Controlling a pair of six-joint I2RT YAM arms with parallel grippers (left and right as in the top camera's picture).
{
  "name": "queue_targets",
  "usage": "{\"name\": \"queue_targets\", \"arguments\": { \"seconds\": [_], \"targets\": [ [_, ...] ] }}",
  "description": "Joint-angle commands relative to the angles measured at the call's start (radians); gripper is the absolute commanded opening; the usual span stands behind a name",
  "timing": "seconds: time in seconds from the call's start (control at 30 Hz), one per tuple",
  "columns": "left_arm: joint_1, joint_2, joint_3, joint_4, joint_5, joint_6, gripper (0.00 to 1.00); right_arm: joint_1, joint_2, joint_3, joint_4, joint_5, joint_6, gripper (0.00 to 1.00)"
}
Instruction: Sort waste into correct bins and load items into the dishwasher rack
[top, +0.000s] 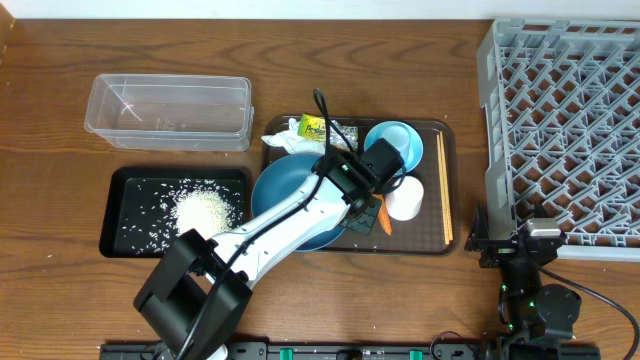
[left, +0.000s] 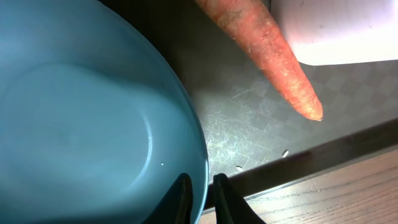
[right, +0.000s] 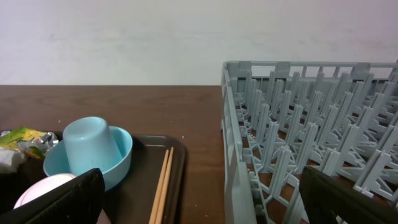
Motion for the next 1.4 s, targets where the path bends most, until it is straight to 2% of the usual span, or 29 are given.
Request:
{"name": "queue_targets", "arguments": {
  "seconds": [0.0, 0.1, 0.17, 0.27, 0.43, 0.87, 1.0, 1.23, 1.37],
  "targets": [
    [0.0, -0.011, 0.021, -0.009, -0.014, -0.003, 0.17, -0.012, -0.005, -0.002, -0.004, 0.0, -0.015, 0.99],
    [0.0, -0.058, 0.026, -0.013, -0.015, -0.002, 0.32, -0.012, -0.005, -0.002, -0.004, 0.0, -0.015, 0.99],
    [0.001, -0.099, 0.028, -0.008, -0.016, -0.002, 0.48, -0.012, -0.005, -0.002, -0.004, 0.0, -0.015, 0.99],
    [0.003, -0.168, 0.028, 0.013, -0.016, -0.002, 0.66, -0.012, -0.005, -0.002, -0.004, 0.0, -0.015, 0.99],
    [0.003, -0.251, 0.028, 0.042, -0.016, -0.002, 0.86, -0.012, -0.005, -0.002, -0.004, 0.0, -0.015, 0.99],
    [0.003, -0.277, 0.028, 0.077, -0.017, 0.001, 0.97, -0.012, -0.005, -0.002, -0.004, 0.0, -0.015, 0.99],
    [0.016, -0.28, 0.028, 0.043, -0.136, -0.007, 0.98, -0.012, -0.005, -0.002, -0.004, 0.0, -0.015, 0.99],
    [0.249, -0.325, 0.029, -0.035, -0.157, -0.158, 0.98, -0.012, -0.005, -0.002, -0.004, 0.0, -0.015, 0.99],
    [0.376, -0.352, 0.029, -0.101, -0.135, -0.167, 0.98, -0.012, -0.005, -0.002, -0.004, 0.0, -0.015, 0.99]
  ]
}}
